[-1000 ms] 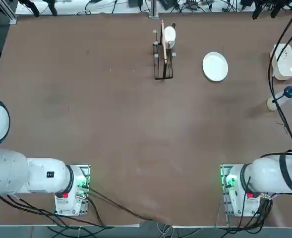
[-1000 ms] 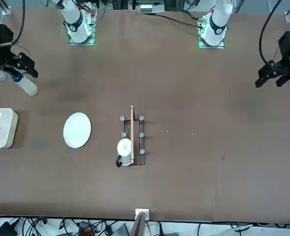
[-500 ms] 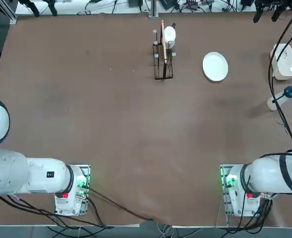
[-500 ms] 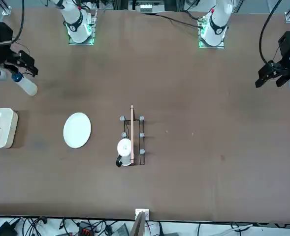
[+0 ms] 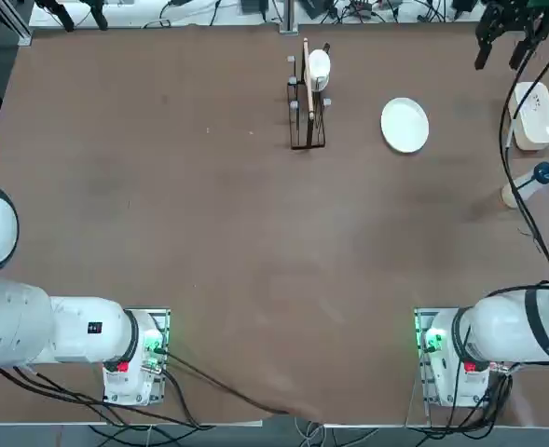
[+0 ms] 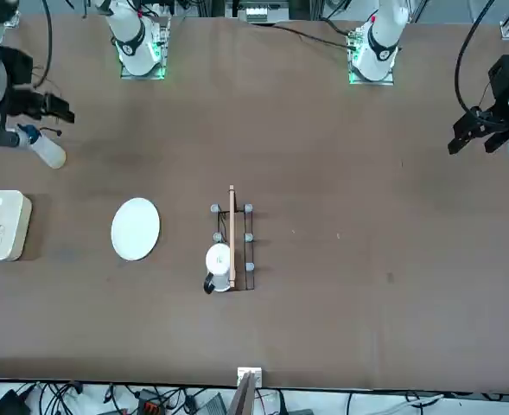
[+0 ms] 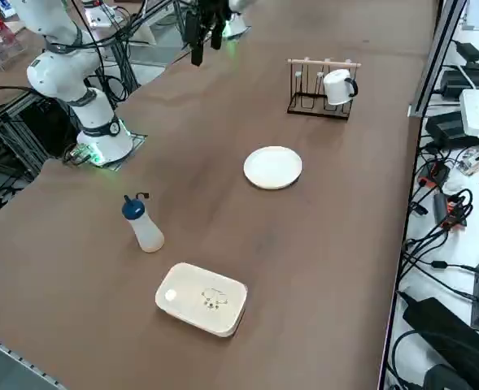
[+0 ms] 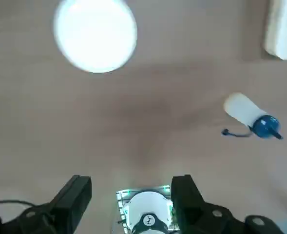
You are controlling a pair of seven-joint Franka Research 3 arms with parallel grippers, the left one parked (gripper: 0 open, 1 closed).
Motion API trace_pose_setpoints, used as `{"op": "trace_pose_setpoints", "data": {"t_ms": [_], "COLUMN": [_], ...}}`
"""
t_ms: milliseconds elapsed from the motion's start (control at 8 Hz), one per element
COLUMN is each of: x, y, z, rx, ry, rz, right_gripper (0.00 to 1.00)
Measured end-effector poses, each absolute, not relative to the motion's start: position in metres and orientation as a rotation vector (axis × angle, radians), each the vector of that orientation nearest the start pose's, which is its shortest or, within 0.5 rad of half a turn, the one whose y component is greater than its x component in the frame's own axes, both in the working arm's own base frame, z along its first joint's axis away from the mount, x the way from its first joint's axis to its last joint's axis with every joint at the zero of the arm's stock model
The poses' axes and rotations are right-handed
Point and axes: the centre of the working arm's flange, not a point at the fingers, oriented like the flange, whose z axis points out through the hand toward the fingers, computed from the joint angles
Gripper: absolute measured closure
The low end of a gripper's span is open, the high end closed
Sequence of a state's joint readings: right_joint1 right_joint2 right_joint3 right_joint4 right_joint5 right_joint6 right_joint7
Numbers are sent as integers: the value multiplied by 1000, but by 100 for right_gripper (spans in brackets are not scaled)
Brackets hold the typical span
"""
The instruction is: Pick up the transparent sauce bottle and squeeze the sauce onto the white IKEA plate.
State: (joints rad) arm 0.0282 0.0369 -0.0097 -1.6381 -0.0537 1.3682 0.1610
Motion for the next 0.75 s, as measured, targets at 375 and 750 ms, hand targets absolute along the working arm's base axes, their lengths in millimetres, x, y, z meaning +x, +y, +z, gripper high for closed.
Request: {"op": "trace_pose_setpoints", "data": {"t_ms": [375, 750], "x": [557, 572], "y": [-11, -25], "z": [521, 466], "rx": [-3434, -3432], "ry": [683, 1502], "rz": [530, 466], "right_gripper": [0, 0]}}
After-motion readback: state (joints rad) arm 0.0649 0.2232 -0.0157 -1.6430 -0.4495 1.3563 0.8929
